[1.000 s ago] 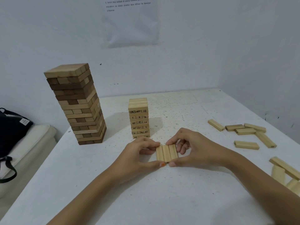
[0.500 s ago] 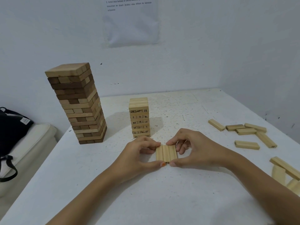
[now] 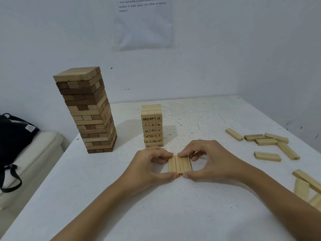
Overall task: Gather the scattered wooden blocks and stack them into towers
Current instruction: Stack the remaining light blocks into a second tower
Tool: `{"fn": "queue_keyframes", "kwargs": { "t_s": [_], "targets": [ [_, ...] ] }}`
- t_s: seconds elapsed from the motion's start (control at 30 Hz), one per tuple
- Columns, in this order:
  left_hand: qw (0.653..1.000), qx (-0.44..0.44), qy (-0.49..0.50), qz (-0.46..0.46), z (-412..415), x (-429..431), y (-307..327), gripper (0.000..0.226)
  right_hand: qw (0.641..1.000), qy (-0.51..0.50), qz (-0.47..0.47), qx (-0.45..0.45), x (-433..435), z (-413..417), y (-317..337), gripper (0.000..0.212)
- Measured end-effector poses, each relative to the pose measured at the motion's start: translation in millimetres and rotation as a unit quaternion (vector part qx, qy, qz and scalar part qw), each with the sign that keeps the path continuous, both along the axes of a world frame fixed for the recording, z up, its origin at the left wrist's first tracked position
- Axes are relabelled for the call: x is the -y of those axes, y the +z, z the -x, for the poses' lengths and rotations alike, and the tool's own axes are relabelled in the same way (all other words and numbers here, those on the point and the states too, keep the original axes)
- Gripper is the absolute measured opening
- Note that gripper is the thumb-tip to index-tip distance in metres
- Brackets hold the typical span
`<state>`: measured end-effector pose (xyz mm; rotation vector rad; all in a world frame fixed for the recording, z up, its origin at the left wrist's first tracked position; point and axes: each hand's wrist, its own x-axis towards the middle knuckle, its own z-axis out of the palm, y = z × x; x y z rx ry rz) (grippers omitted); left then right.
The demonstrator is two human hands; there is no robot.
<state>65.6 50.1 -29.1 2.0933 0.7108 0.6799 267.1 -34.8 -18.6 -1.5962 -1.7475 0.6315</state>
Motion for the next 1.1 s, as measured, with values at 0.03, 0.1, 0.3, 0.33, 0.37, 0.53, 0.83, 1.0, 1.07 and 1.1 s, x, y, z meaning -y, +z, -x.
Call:
{"fn": "queue_keyframes", "kwargs": {
  "t_s": [0.03, 0.1, 0.3, 0.33, 0.37, 0.53, 0.83, 1.0, 1.07, 1.1],
  "targets": [
    [1.0, 0.002, 0.003, -0.003, 0.1, 0.5, 0.2, 0.051, 1.0, 0.001, -0.003, 0.002, -0.2, 0.0, -1.0, 0.041],
    [1.0, 0.004, 0.007, -0.013, 0.3, 1.2, 0.8, 0.05, 1.0, 0.002, -0.009, 0.006, -0.1, -0.2, -1.7, 0.04],
    [0.997, 0.033, 0.001, -0.064, 1.3, 2.0, 4.6, 0.04, 0.998, 0.03, -0.052, -0.003, -0.6, -4.5, 4.3, 0.036],
    [0.997, 0.04, 0.0, -0.072, 1.6, 2.1, 6.1, 0.04, 0.998, 0.035, -0.059, -0.004, -0.8, -5.4, 5.6, 0.036],
    [0.996, 0.046, -0.001, -0.077, 2.1, 2.2, 7.7, 0.04, 0.997, 0.038, -0.065, -0.007, -0.8, -6.2, 6.9, 0.035],
    [0.993, 0.081, -0.007, -0.087, 3.7, 3.1, 17.5, 0.041, 0.994, 0.053, -0.094, -0.024, -0.6, -7.1, 16.1, 0.036],
    [0.985, 0.133, 0.023, -0.109, 5.5, -9.4, 54.3, 0.039, 0.987, 0.072, -0.141, -0.003, -19.2, -6.2, 69.8, 0.034],
    [0.984, 0.133, 0.048, -0.11, 9.3, -27.8, 84.1, 0.041, 0.987, 0.082, -0.137, -0.017, -49.7, -3.0, 95.4, 0.028],
    [0.985, 0.126, 0.051, -0.105, 11.1, -37.1, 91.0, 0.038, 0.989, 0.075, -0.128, -0.009, -64.1, -2.2, 100.3, 0.027],
    [0.986, 0.12, 0.051, -0.106, 11.1, -41.8, 93.1, 0.036, 0.99, 0.069, -0.123, -0.003, -71.2, -2.0, 101.6, 0.027]
  ]
}}
